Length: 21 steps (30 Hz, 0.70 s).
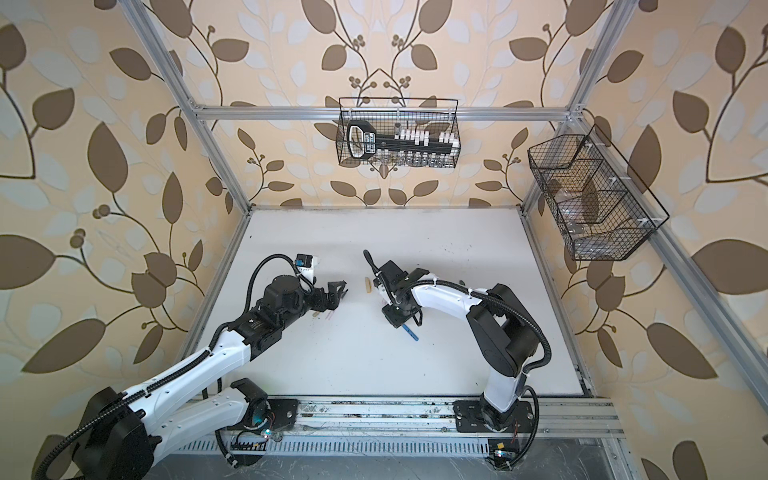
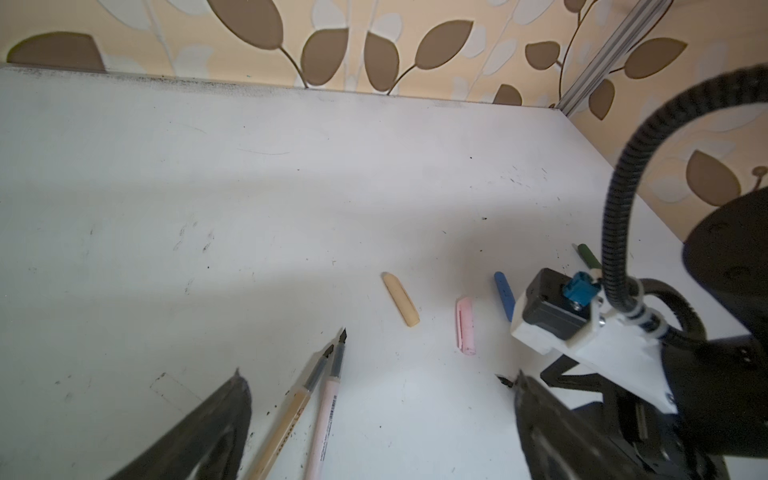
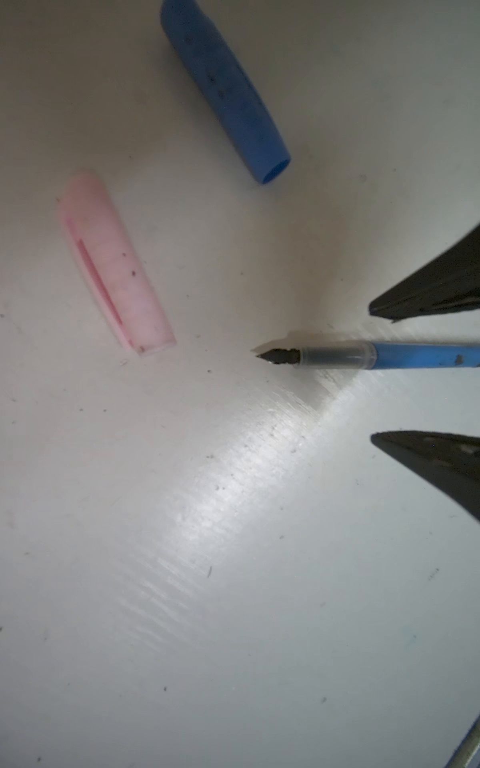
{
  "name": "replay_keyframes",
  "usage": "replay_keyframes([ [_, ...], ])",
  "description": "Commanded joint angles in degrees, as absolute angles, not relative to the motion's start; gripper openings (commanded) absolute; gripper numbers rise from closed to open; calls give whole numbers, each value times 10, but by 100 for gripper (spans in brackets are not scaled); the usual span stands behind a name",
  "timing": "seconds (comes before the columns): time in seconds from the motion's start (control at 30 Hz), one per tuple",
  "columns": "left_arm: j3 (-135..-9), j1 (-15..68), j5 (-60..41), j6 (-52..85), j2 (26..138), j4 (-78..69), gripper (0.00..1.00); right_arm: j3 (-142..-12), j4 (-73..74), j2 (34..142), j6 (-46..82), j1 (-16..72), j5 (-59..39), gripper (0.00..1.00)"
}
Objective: Insert the pens into the pen caps
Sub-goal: 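Move the right gripper over the blue pen lying on the table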
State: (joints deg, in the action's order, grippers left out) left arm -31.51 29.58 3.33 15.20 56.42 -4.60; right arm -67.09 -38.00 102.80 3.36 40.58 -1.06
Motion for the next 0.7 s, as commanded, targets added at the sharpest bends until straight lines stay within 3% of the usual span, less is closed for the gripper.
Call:
replay_keyframes([
  [0.0,-312,294,20,154,566,-70,99,-697,-390,1047,16,405,-12,44],
  [0.67,-305,294,26,152,537,-65,99,-706,-404,1087,22,408,9,39],
])
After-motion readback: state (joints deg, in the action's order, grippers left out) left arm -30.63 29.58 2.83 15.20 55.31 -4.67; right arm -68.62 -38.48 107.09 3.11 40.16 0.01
